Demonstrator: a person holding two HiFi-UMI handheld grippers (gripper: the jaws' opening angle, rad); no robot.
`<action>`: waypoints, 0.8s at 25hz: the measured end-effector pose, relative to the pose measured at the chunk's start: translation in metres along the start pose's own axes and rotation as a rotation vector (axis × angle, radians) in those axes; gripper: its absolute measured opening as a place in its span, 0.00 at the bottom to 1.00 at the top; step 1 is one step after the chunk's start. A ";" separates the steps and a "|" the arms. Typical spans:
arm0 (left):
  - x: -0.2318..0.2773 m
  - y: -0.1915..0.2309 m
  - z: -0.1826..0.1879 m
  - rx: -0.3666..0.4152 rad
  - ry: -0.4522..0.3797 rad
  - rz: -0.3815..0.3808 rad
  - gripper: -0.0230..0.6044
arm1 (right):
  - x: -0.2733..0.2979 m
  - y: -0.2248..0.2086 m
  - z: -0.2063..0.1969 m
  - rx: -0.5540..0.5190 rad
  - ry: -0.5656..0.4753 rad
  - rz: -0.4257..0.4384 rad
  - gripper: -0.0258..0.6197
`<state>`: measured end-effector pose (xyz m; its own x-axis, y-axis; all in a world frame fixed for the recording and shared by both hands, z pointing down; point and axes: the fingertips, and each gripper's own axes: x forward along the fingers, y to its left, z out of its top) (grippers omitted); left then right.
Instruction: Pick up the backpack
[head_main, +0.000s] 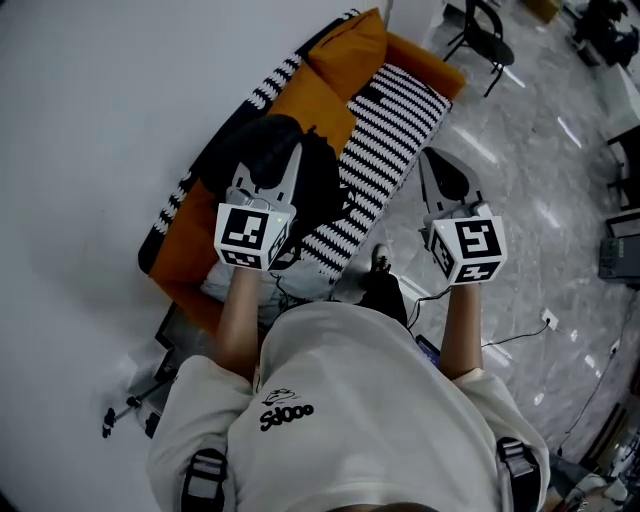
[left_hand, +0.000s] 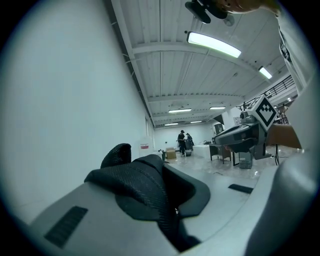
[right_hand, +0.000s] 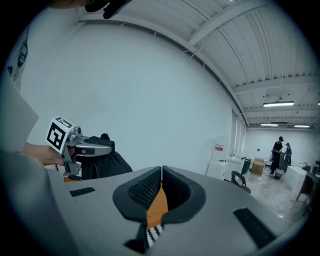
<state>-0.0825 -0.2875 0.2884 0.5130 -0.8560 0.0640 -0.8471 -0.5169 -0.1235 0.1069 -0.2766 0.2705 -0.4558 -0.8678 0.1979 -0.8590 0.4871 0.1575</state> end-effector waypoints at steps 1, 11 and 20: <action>-0.004 0.001 0.006 0.002 -0.006 0.003 0.09 | -0.001 0.003 0.005 -0.009 -0.007 0.002 0.09; -0.027 0.002 0.051 0.025 -0.036 -0.013 0.09 | -0.016 0.015 0.045 -0.032 -0.075 0.011 0.09; -0.044 0.002 0.081 0.030 -0.054 -0.005 0.09 | -0.024 0.026 0.075 -0.053 -0.112 0.037 0.09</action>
<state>-0.0955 -0.2497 0.2055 0.5248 -0.8511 0.0114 -0.8403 -0.5202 -0.1526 0.0782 -0.2509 0.1973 -0.5124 -0.8534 0.0961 -0.8292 0.5208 0.2031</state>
